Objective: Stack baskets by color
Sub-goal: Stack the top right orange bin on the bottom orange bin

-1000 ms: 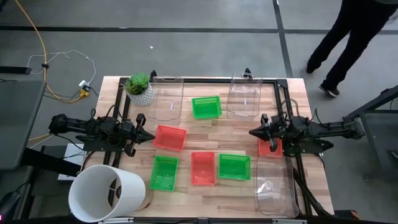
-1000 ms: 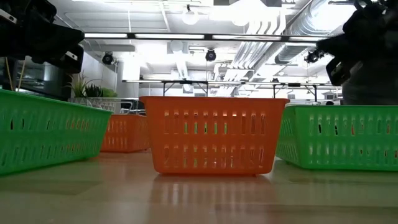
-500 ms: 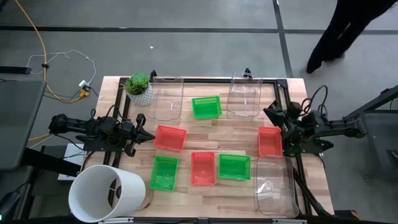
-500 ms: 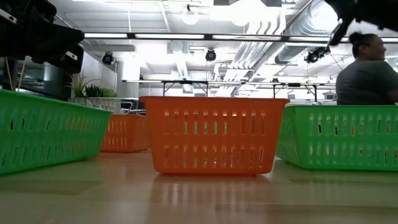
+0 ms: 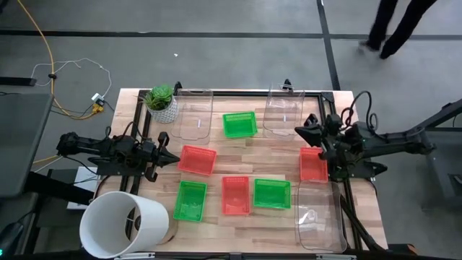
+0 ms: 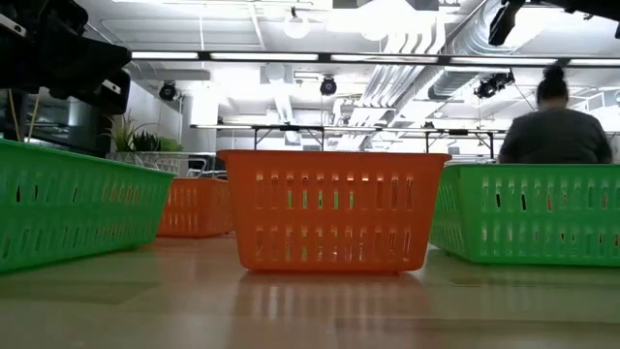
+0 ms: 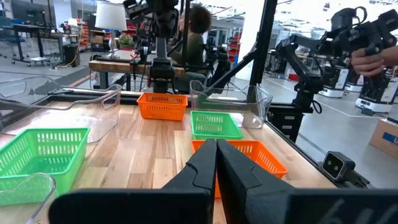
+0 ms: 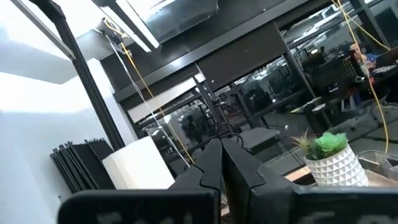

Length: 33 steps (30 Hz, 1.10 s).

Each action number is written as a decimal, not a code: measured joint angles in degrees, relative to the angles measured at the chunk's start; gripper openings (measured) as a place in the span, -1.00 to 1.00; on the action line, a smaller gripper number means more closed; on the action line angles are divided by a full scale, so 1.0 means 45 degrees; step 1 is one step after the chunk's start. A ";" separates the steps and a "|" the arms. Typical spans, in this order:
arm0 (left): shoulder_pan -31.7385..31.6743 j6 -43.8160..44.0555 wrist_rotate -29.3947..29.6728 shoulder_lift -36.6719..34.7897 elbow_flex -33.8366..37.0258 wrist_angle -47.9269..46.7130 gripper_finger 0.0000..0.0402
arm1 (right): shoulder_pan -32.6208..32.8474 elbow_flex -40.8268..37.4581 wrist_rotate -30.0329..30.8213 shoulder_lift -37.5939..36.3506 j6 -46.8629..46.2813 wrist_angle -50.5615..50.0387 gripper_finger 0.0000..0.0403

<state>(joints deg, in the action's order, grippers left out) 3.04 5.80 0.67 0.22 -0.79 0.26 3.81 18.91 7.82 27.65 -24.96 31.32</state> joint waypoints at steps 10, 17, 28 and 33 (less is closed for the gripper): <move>0.0000 0.0000 0.0000 0.0002 0.0000 0.0003 -1.00 | 0.0000 0.0482 -0.0440 0.0931 -0.0160 -0.0154 -1.00; -0.0002 0.0000 0.0002 0.0002 0.0000 0.0002 -1.00 | -0.0005 0.1650 -0.0592 0.2104 -0.1214 -0.2385 -1.00; -0.0002 0.0000 0.0000 -0.0003 0.0002 0.0003 -1.00 | -0.0005 0.5862 -0.1257 0.4512 -0.1022 -1.0827 -0.99; -0.0002 0.0000 0.0000 -0.0001 0.0002 0.0003 -1.00 | 0.0000 0.6475 -0.1630 0.4999 -0.1139 -1.2214 -0.82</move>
<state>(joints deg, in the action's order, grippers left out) 3.03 5.80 0.67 0.22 -0.78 0.27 3.81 48.05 0.49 50.14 -30.09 -23.65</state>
